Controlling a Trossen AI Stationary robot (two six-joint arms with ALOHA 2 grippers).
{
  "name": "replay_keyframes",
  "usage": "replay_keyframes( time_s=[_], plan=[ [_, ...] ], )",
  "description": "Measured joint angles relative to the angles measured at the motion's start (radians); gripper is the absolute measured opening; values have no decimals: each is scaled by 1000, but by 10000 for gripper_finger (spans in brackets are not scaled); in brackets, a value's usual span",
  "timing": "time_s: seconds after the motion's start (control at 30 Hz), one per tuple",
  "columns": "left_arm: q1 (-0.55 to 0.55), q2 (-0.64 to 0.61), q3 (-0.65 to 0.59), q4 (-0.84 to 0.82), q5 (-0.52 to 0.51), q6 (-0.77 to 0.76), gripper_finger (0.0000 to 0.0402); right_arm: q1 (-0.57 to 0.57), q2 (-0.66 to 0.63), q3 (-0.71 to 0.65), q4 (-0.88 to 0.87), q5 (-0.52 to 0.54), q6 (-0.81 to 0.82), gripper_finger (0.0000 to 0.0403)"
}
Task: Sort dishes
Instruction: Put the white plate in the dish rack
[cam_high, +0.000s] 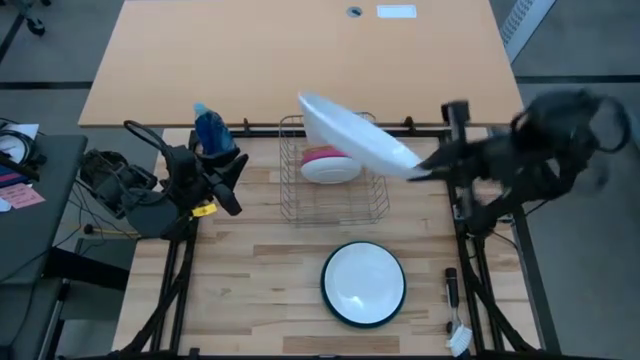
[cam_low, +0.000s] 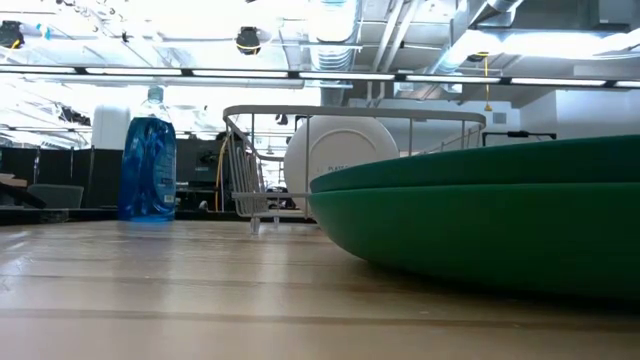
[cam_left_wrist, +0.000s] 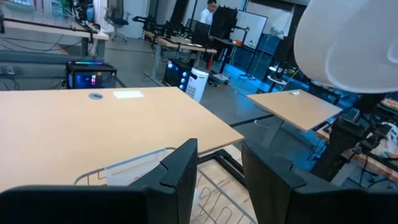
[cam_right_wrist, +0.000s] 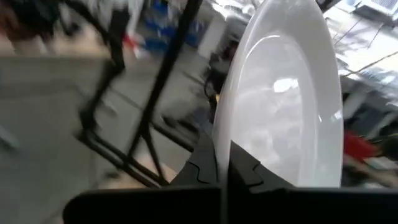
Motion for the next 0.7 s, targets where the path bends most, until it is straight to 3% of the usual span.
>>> replay_keyframes(
  time_s=[0.07, 0.23, 0.47, 0.53, 0.7],
  plan=[
    [0, -1, 0, -8, -2, 1, 118, 84, 26, -6, -8, 151, -110, 0],
    [0, -7, 0, -23, -2, -13, 118, 274, 125, -7, 18, 691, -378, 0],
    [-1, -17, 1, -26, 13, 1, 118, 344, 279, -7, 13, 1263, -771, 0],
    [-1, -17, 1, -26, 13, 5, 118, 342, 320, -7, 8, 1342, -837, 0],
    [-1, -19, 1, -19, 12, 46, 118, 345, 387, -8, -10, 1340, -833, 0]
  ],
)
